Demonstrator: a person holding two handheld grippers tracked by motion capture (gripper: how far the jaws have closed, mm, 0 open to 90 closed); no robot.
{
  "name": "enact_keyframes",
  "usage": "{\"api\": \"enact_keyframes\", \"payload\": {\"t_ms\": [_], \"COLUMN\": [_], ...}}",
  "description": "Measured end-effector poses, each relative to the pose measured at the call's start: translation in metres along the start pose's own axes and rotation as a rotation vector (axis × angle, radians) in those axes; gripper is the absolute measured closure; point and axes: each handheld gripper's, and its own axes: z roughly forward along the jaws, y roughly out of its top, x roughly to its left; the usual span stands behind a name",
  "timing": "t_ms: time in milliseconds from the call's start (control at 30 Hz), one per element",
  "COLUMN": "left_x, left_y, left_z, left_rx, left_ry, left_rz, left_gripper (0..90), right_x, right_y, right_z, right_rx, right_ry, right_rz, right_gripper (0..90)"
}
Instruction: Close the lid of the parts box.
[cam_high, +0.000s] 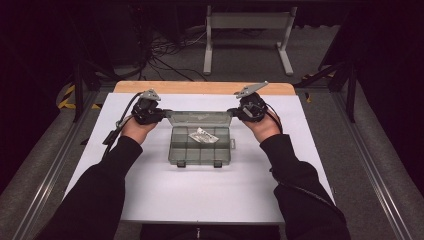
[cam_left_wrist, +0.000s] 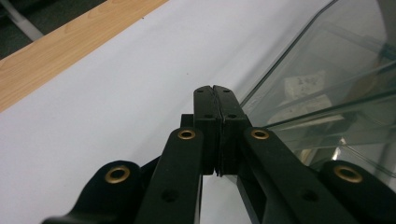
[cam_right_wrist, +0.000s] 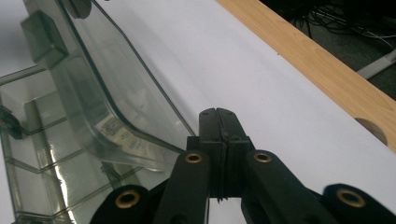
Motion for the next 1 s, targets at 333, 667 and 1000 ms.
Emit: {"api": "enact_keyframes", "payload": {"t_ms": [333,667,1000], "left_x": [-0.010,-0.016,-0.025], "left_y": [-0.012,-0.019,-0.022], "left_z": [-0.014,-0.025,-0.030], "left_rx": [0.000,0.006,0.038], "left_ry": [-0.036,-0.074,-0.139], "left_rz": [0.015,0.028,0.073], "left_gripper": [89.1,89.0,89.0], "right_x": [0.012,0.022,0.034], "right_y": [-0.006,-0.009,-0.011], "right_z": [-0.010,-0.016,-0.016], "right_rx": [0.004,0.015,0.056], "right_ry": [0.029,0.067,0.121], "right_rz": [-0.019,-0.029,-0.052], "right_gripper": [90.0,90.0,90.0]}}
